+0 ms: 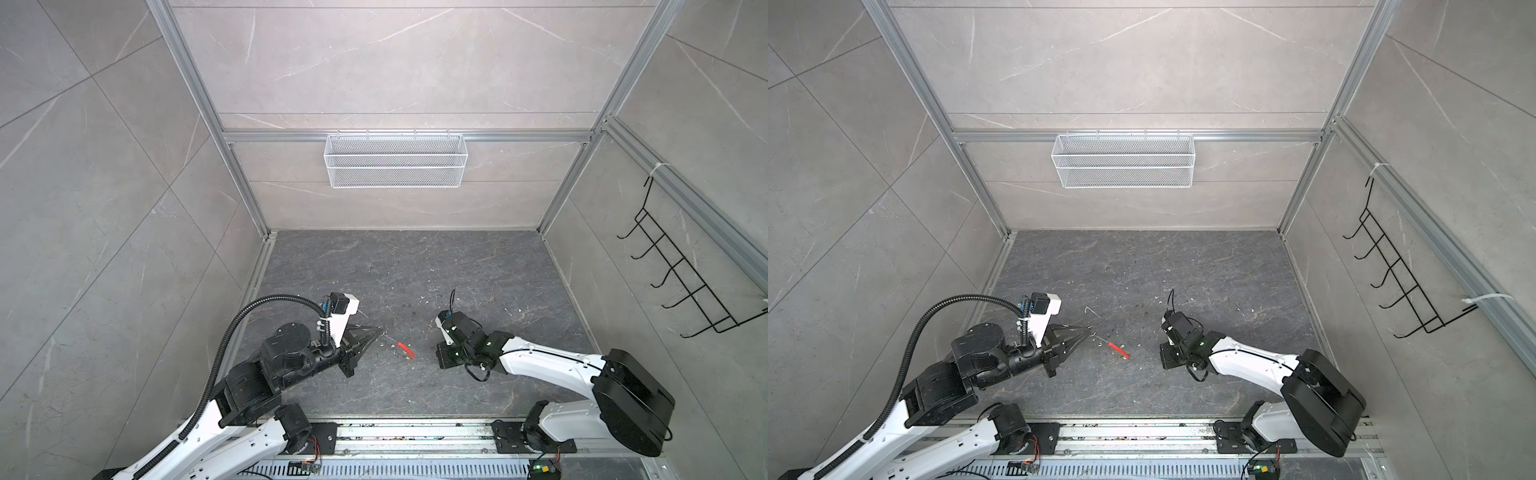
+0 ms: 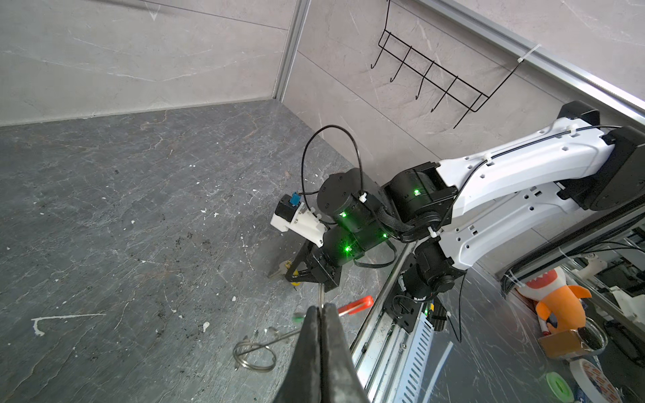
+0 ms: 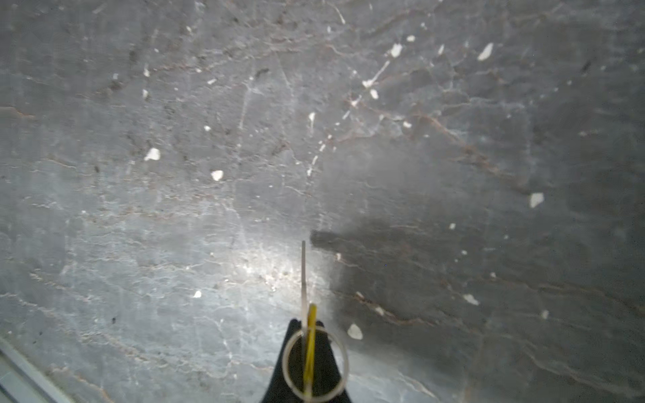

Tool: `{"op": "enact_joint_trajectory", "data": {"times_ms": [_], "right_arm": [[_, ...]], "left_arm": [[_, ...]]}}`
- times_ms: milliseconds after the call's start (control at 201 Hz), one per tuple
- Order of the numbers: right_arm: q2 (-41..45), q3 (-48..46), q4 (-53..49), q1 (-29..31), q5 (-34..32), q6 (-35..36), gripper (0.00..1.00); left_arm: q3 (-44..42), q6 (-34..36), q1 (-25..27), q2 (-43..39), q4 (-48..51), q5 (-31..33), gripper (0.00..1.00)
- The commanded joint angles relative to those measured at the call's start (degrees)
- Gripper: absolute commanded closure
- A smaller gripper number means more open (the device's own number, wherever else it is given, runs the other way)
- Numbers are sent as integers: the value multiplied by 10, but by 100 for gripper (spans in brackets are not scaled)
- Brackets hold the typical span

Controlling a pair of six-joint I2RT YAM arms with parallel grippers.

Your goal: Remove the keys from the keyring

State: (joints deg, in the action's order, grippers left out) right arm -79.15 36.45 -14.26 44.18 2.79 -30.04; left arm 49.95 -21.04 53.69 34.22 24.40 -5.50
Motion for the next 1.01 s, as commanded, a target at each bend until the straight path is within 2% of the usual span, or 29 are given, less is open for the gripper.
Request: {"op": "enact_joint_trajectory", "data": {"times_ms": [0,65,144,359,453,483,533,742,1001], "right_arm": [[-13,-3,1,-10,-16,-16,67],[-13,-2,-3,-15,-21,-17,55],[-2,2,-13,-19,-31,-17,48],[90,22,-45,-21,-32,3,40],[146,39,-67,-21,-16,21,38],[166,43,-70,-21,-9,28,33],[196,51,-72,-21,11,40,31],[298,70,-45,-21,108,83,31],[330,59,17,-17,214,96,33]], "left_arm": [[-1,-7,-1,3,-45,6,100],[-2,-7,-1,6,-47,5,100],[0,-5,-1,11,-47,7,100],[6,-3,-1,18,-46,13,100],[11,-2,-1,20,-43,15,100],[13,-1,-1,21,-43,16,100],[16,-1,-1,22,-43,17,100],[37,-4,-1,35,-43,21,100],[75,-8,-1,61,-28,21,100]]}}
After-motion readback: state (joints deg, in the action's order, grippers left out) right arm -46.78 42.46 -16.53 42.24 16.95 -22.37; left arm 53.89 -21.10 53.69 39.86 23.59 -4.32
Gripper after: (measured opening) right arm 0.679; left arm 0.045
